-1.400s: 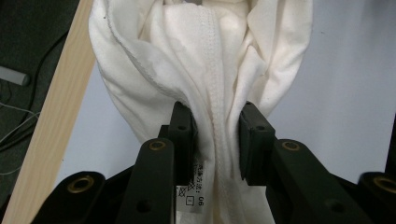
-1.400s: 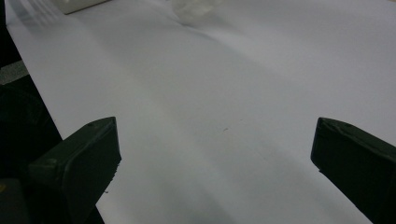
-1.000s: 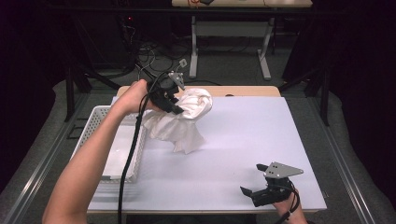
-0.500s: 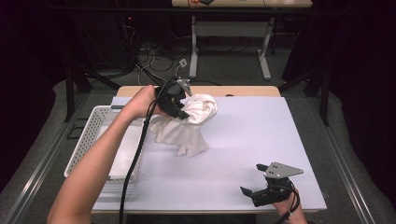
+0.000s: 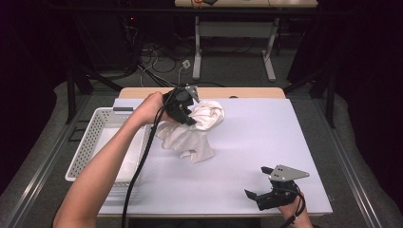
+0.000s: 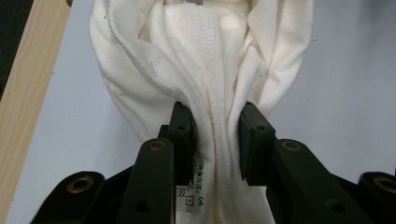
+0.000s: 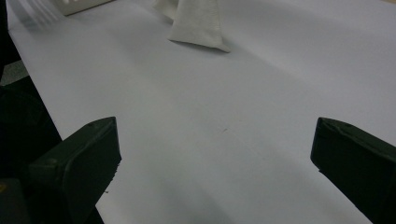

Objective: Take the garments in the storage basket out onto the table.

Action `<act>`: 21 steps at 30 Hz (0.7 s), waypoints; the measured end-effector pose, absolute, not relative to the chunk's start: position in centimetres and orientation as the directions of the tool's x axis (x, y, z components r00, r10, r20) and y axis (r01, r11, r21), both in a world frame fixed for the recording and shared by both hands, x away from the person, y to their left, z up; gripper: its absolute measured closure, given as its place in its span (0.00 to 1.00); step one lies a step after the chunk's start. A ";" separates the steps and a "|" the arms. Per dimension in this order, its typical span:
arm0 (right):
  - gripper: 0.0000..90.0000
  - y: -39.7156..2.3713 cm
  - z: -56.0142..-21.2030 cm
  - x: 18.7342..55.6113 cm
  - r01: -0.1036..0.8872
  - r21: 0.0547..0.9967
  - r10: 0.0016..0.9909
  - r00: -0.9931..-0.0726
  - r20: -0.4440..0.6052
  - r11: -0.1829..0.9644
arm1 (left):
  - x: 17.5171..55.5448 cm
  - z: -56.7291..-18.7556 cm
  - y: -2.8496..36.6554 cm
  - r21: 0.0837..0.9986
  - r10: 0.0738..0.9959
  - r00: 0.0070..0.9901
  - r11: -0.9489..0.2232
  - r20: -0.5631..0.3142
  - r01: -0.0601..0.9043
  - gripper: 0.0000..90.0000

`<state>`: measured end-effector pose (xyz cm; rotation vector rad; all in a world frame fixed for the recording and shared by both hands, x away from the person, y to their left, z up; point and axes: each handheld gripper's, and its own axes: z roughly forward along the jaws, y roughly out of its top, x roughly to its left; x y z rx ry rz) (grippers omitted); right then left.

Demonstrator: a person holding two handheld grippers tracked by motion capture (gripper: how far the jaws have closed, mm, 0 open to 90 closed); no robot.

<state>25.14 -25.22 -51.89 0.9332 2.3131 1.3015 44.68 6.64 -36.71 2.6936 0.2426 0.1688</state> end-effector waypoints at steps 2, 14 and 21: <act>0.01 -25.2 -51.8 25.1 0.386 0.842 0.679 -0.733 0.033 0.376 | 44.7 -36.9 6.6 0.427 0.189 0.978 -0.894 0.086 0.135 0.78; 0.01 -25.2 -51.8 25.1 0.377 0.845 0.677 -0.735 0.024 0.380 | 44.7 -39.3 5.9 0.447 0.213 0.975 -0.880 0.067 0.161 0.78; 0.01 -25.2 -51.9 25.1 0.378 0.848 0.680 -0.733 0.028 0.372 | 44.7 -40.4 5.7 0.463 0.229 0.971 -0.870 0.073 0.170 0.78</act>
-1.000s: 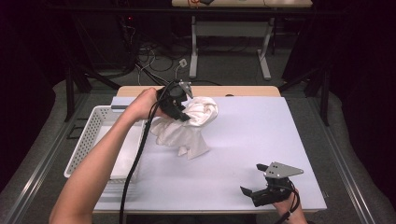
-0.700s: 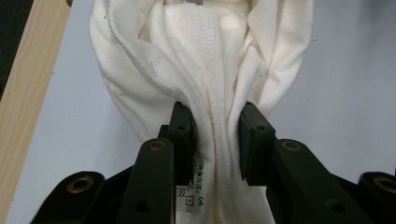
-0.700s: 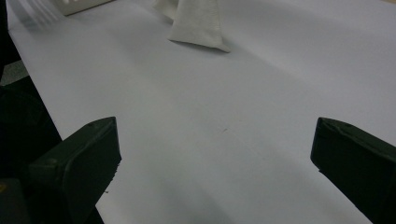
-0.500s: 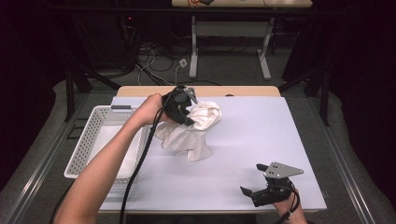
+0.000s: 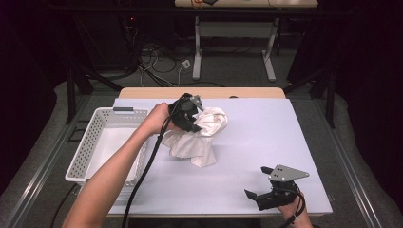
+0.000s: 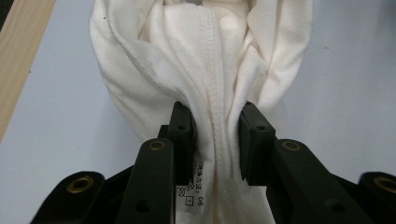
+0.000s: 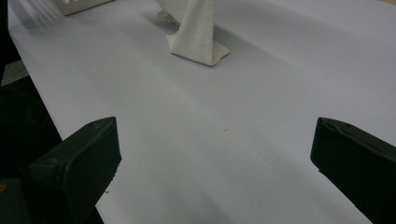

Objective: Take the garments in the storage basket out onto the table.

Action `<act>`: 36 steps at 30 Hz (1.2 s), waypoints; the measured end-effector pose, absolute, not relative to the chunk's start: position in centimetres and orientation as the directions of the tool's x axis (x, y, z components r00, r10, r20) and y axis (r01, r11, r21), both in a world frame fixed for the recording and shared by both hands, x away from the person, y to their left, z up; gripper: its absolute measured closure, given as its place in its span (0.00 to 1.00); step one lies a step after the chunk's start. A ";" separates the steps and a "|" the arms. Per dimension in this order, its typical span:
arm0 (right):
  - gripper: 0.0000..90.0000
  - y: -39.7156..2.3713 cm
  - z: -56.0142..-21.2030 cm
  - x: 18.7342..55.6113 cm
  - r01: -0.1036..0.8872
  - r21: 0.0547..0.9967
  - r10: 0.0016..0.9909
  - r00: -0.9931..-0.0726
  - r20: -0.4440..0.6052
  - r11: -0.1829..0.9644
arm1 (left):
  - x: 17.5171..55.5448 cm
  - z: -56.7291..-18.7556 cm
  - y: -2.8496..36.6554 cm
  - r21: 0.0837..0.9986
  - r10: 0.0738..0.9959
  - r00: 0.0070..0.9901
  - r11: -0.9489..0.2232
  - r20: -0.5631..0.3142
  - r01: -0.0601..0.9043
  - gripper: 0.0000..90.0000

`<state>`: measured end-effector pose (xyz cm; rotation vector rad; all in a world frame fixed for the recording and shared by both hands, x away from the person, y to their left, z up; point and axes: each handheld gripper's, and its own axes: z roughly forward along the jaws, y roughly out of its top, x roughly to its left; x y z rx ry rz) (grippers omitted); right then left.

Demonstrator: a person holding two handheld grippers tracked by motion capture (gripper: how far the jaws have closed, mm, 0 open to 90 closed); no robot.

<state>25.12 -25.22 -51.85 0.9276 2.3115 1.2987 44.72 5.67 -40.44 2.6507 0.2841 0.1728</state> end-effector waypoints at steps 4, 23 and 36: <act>0.02 -25.3 -51.8 25.1 0.375 0.847 0.675 -0.737 0.026 0.377 | 44.6 -41.3 5.4 0.471 0.246 0.967 -0.863 0.069 0.186 0.78; 0.02 -25.2 -51.9 25.2 0.382 0.843 0.678 -0.735 0.027 0.380 | 45.1 -47.1 3.3 0.446 0.319 0.948 -0.850 0.011 0.281 0.67; 0.02 -25.2 -51.8 25.1 0.375 0.846 0.670 -0.741 0.028 0.380 | 43.9 -46.6 5.5 0.510 0.431 0.902 -0.776 -0.003 0.372 0.08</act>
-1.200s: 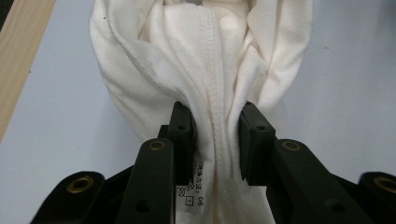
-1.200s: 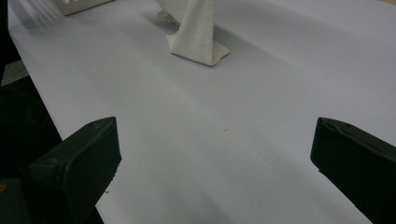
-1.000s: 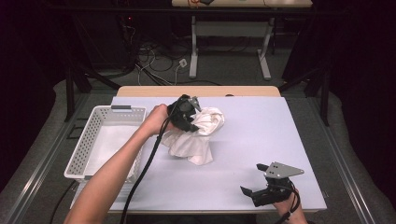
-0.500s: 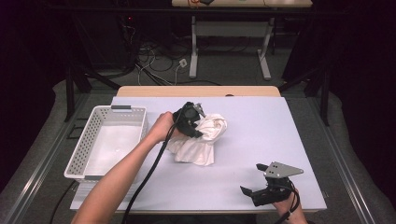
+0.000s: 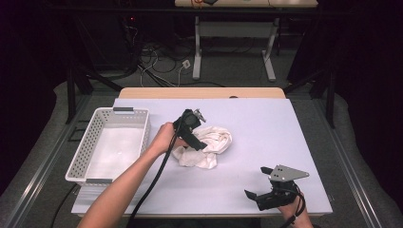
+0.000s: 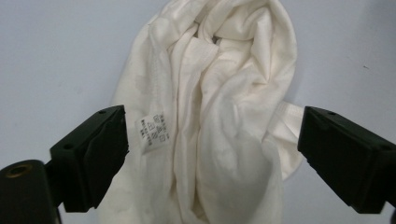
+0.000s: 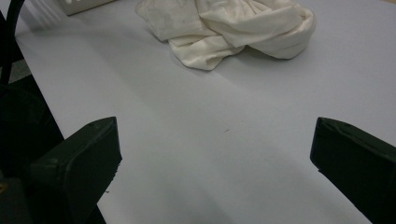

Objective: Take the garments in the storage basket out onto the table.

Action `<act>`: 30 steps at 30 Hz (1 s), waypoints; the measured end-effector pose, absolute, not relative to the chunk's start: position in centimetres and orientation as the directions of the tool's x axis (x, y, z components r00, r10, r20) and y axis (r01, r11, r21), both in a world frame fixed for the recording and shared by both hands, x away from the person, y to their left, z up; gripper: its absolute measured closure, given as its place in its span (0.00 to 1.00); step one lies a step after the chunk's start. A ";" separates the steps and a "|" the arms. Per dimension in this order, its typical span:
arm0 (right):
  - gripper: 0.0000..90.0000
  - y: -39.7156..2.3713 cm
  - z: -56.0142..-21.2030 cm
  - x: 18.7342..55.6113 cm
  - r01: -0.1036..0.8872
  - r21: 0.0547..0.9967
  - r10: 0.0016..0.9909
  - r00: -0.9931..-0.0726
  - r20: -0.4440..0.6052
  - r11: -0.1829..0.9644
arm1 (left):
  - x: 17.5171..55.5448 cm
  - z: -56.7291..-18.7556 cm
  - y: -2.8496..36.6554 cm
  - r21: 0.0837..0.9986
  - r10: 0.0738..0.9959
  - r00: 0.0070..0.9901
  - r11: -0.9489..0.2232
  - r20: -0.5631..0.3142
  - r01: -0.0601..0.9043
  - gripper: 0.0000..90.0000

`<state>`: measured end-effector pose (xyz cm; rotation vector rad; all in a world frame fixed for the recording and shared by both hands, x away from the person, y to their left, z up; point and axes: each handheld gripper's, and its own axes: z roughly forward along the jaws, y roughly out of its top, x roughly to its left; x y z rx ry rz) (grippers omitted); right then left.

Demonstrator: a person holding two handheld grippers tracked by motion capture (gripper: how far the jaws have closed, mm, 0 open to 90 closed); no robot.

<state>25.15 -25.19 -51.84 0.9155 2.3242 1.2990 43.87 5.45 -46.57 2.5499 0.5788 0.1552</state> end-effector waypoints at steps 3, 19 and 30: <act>0.02 -25.2 -51.9 25.1 0.377 0.845 0.672 -0.740 0.028 0.379 | 43.4 -46.2 6.0 0.519 0.440 0.898 -0.768 0.003 0.375 0.04; 0.02 -25.2 -51.8 25.1 0.389 0.840 0.675 -0.737 0.038 0.377 | 39.1 -44.5 12.0 0.524 0.513 0.857 -0.743 0.044 0.417 0.00; 0.02 -25.2 -51.8 25.1 0.390 0.842 0.672 -0.739 0.044 0.373 | 37.0 -45.3 15.4 0.506 0.564 0.824 -0.725 0.048 0.467 0.00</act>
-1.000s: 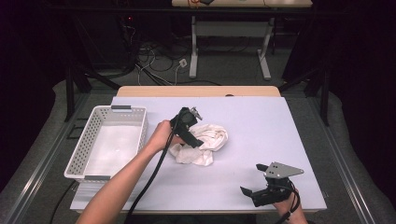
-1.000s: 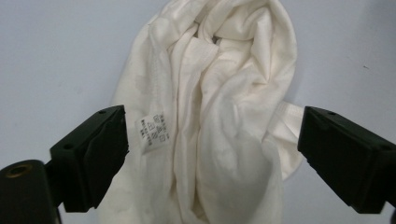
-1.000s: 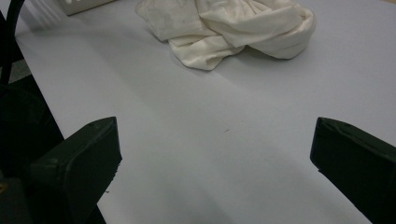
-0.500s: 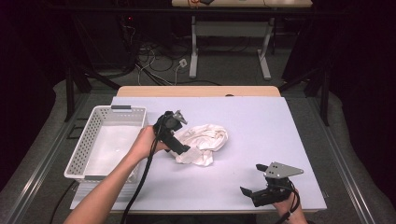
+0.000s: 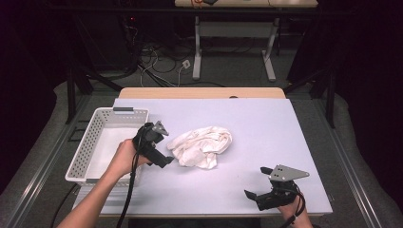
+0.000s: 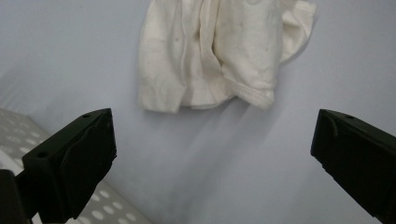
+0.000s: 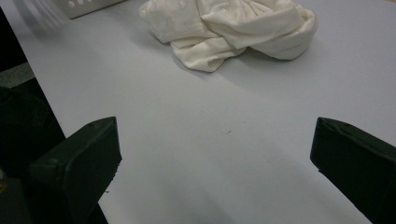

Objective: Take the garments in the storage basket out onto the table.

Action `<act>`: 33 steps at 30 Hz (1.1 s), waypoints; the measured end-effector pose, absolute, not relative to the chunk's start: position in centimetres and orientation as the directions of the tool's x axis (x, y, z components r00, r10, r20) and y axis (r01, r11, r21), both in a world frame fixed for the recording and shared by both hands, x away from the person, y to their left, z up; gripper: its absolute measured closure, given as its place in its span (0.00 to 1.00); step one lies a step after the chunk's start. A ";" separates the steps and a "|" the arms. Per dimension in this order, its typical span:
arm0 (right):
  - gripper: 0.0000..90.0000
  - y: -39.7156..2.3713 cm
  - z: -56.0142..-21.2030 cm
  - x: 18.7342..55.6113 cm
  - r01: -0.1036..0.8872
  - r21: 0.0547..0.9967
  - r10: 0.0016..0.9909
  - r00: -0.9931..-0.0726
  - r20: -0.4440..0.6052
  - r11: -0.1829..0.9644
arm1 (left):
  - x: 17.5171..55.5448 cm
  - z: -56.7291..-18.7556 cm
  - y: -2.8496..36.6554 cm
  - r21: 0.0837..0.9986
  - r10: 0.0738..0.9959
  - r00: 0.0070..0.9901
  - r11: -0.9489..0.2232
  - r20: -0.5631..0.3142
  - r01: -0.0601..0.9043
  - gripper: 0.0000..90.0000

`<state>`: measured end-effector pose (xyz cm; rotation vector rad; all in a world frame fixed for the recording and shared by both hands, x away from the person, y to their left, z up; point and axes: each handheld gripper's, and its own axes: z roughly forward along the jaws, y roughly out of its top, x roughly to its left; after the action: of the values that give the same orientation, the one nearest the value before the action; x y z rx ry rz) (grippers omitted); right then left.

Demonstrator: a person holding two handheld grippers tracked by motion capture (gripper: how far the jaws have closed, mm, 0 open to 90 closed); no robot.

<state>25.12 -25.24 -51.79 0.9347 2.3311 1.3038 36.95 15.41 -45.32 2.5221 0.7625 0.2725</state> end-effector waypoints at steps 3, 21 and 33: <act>0.02 -25.2 -51.8 25.0 0.384 0.844 0.671 -0.740 0.040 0.373 | 36.5 -45.6 16.2 0.515 0.584 0.811 -0.707 0.038 0.484 0.00; 0.02 -25.0 -51.8 25.0 0.383 0.844 0.674 -0.738 0.034 0.377 | 33.4 -46.8 20.5 0.550 0.665 0.746 -0.639 0.042 0.538 0.00; 0.02 -25.0 -51.9 25.0 0.384 0.841 0.672 -0.740 0.032 0.382 | 31.5 -46.7 22.0 0.564 0.690 0.719 -0.625 0.076 0.540 0.00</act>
<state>25.02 -24.99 -51.89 0.9244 2.3317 1.2916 31.51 22.01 -46.70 2.4083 0.9358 0.3901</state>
